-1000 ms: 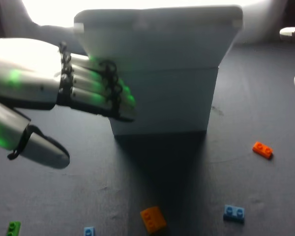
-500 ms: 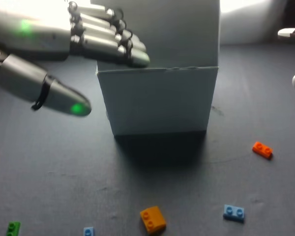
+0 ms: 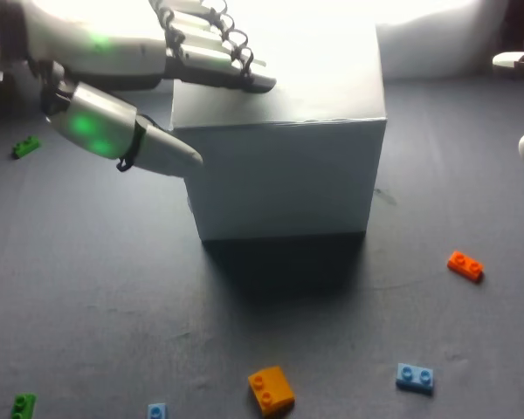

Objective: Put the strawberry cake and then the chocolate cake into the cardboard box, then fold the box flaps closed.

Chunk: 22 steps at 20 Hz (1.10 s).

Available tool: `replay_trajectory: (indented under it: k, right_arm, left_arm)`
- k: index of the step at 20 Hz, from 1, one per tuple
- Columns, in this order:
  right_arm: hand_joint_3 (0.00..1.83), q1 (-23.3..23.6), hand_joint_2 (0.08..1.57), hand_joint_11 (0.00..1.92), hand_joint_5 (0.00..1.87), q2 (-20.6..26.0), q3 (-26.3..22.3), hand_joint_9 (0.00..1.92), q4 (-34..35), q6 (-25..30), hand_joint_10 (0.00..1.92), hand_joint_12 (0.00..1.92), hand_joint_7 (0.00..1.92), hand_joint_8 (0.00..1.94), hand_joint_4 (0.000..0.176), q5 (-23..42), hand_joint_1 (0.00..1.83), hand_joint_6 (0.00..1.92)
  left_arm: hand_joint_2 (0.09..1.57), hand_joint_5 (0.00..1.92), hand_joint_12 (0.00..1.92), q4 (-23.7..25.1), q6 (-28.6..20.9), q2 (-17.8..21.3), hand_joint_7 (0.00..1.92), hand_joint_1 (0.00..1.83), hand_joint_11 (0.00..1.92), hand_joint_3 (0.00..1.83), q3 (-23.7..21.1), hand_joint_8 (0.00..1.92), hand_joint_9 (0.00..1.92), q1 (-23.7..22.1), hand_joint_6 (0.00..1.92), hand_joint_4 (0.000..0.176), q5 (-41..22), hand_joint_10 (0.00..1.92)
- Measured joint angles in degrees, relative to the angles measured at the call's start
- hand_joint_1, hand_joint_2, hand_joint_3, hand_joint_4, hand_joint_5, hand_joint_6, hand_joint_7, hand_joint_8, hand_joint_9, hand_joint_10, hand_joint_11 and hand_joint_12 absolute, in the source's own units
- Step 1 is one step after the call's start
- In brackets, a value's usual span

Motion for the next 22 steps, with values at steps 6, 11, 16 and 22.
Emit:
replay_trajectory:
  k: [6, 11, 16, 22]
  right_arm:
    - [0.0, 0.0, 1.24, 0.0, 0.13, 0.0, 0.0, 0.15, 0.0, -0.2, 0.0, 0.37, 0.22, 0.0, 0.0, 0.0, 0.0, 0.0]
    - [0.0, 0.0, 1.25, 0.0, 0.13, 0.0, 0.0, 0.16, 0.0, -0.3, 0.0, 0.38, 0.22, 0.0, 0.0, 0.0, 0.0, 0.0]
    - [0.0, 0.0, 1.25, 0.0, 0.12, 0.0, 0.0, 0.14, 0.0, -0.3, 0.0, 0.36, 0.2, 0.0, 0.0, 0.0, 0.0, 0.0]
    - [0.0, 0.0, 1.25, 0.0, 0.12, 0.0, 0.0, 0.14, -0.1, -0.4, 0.0, 0.34, 0.18, 0.0, 0.0, 0.0, 0.0, 0.0]
  left_arm:
    - [1.24, 0.12, 0.65, 0.8, -1.1, -0.9, 0.17, 0.0, 0.0, 0.0, 0.4, 0.0, 0.19, 2.9, 0.0, 0.003, 2.1, 0.0]
    - [1.24, 0.12, 0.63, 0.5, -1.3, -0.9, 0.17, 0.0, 0.0, 0.0, 0.6, 0.0, 0.18, 3.2, 0.0, 0.001, 1.9, 0.0]
    - [1.24, 0.13, 0.63, 3.4, -2.3, -0.9, 0.17, 0.0, 0.0, 0.0, 2.1, 0.0, 0.18, 0.7, 0.0, 0.001, 0.0, 0.0]
    - [1.23, 0.14, 0.64, 8.7, -4.8, 0.6, 0.18, 0.0, 0.0, 0.0, 6.7, 0.0, 0.18, -5.0, 0.0, 0.002, -1.7, 0.0]
